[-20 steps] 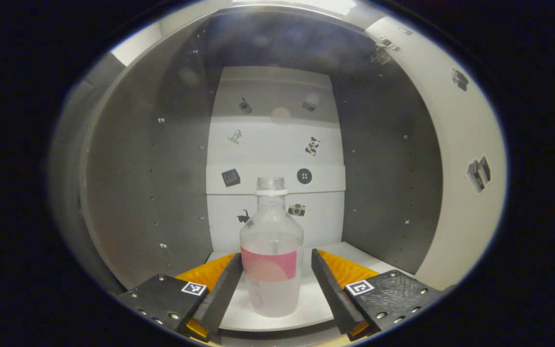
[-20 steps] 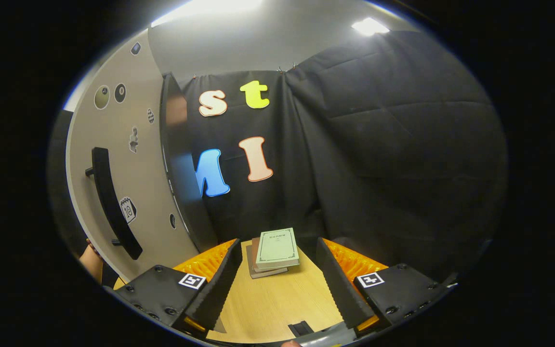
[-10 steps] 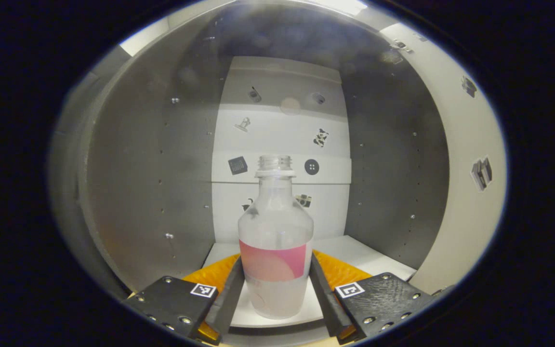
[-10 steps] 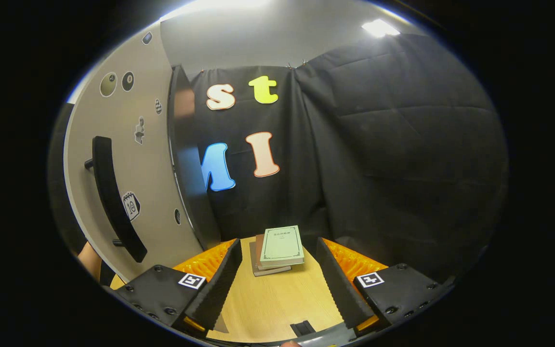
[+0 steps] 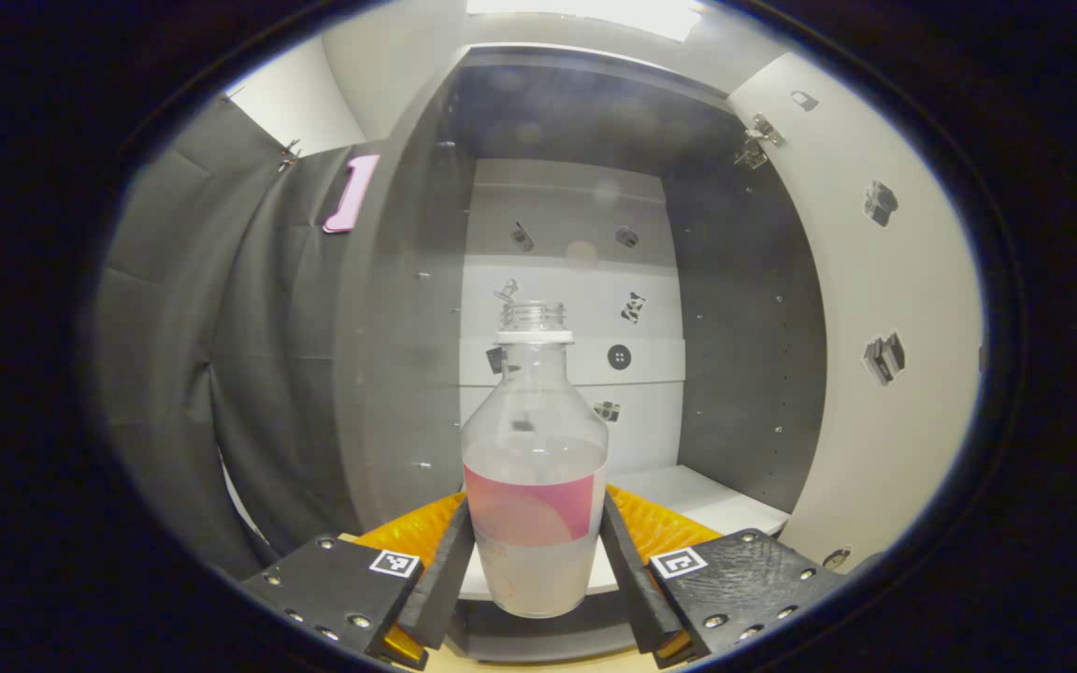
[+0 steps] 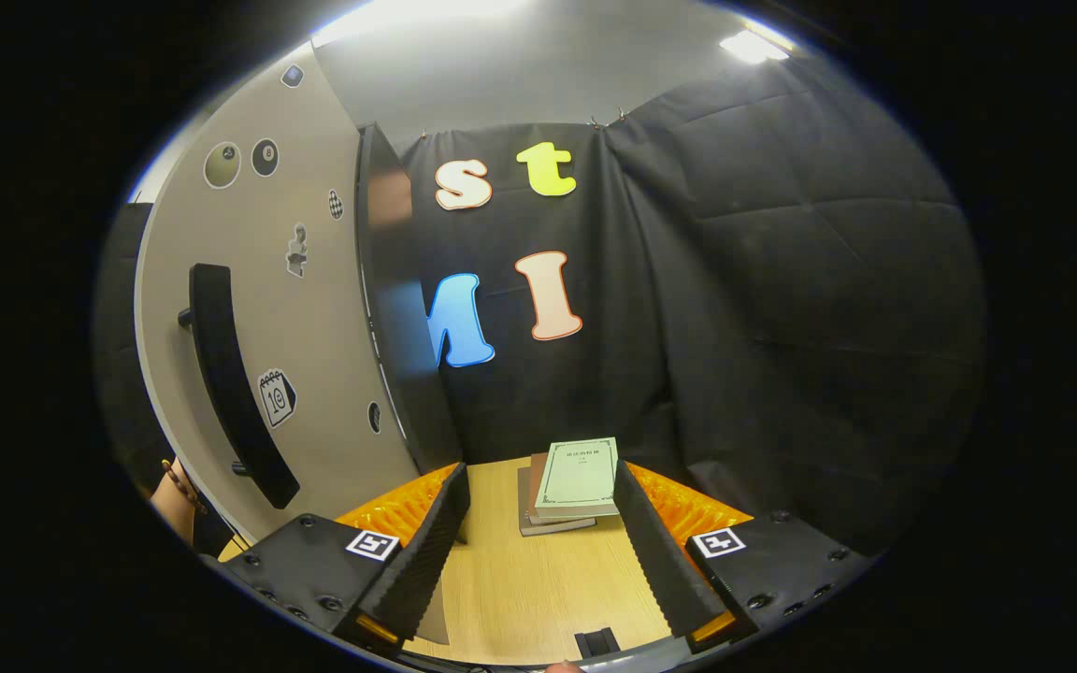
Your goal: Open the cabinet door with the right hand, grasp the bottle in the cabinet with the left hand and place it on the coaster, then close the cabinet door with the right hand.
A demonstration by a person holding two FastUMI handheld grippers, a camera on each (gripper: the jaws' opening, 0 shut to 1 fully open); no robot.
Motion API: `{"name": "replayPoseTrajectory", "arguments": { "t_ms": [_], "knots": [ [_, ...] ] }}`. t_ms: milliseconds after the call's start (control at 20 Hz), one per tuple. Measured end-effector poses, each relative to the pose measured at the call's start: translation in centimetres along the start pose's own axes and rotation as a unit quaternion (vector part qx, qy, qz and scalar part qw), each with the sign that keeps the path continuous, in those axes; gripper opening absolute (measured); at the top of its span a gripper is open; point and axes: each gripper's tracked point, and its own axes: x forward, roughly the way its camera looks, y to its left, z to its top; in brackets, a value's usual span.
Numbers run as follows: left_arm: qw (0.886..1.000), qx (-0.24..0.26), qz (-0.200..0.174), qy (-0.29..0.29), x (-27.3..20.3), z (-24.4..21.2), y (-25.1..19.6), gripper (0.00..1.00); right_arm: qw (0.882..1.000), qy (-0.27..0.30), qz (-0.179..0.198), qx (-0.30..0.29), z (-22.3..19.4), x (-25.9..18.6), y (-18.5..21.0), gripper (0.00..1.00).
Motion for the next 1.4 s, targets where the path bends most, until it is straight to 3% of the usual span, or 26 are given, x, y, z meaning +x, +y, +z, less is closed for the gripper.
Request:
{"name": "replayPoseTrajectory", "arguments": {
  "t_ms": [350, 750, 1000, 1150, 1200, 1250, 1400],
  "knots": [
    [0.998, 0.01, 0.056, 0.011, -7.4, -1.7, 4.1, 0.72, 0.999, 0.013, 0.037, -0.011, -1.2, 0.1, -0.2, 0.98],
    [0.994, -0.02, 0.11, 0.015, -15.5, -4.4, 8.3, 0.72, 0.996, 0.022, 0.079, -0.029, -2.5, -0.3, 0.9, 0.98],
    [0.988, -0.053, 0.14, 0.032, -19.5, -9.1, 11.5, 0.76, 0.995, 0.022, 0.088, -0.035, -2.9, -0.5, 1.4, 0.98],
    [0.985, -0.071, 0.155, 0.038, -21.3, -11.9, 13.1, 0.72, 0.995, 0.025, 0.086, -0.042, -3.3, -0.6, 1.6, 0.98],
    [0.983, -0.076, 0.159, 0.041, -21.7, -13.0, 13.4, 0.77, 0.995, 0.027, 0.086, -0.046, -3.5, -0.6, 1.7, 0.98],
    [0.982, -0.079, 0.163, 0.047, -22.1, -14.0, 13.7, 0.72, 0.995, 0.028, 0.086, -0.049, -3.7, -0.7, 1.8, 0.98],
    [0.98, -0.088, 0.167, 0.068, -23.0, -17.7, 13.9, 0.72, 0.994, 0.037, 0.086, -0.063, -4.6, -1.0, 1.9, 0.98]
  ]
}}
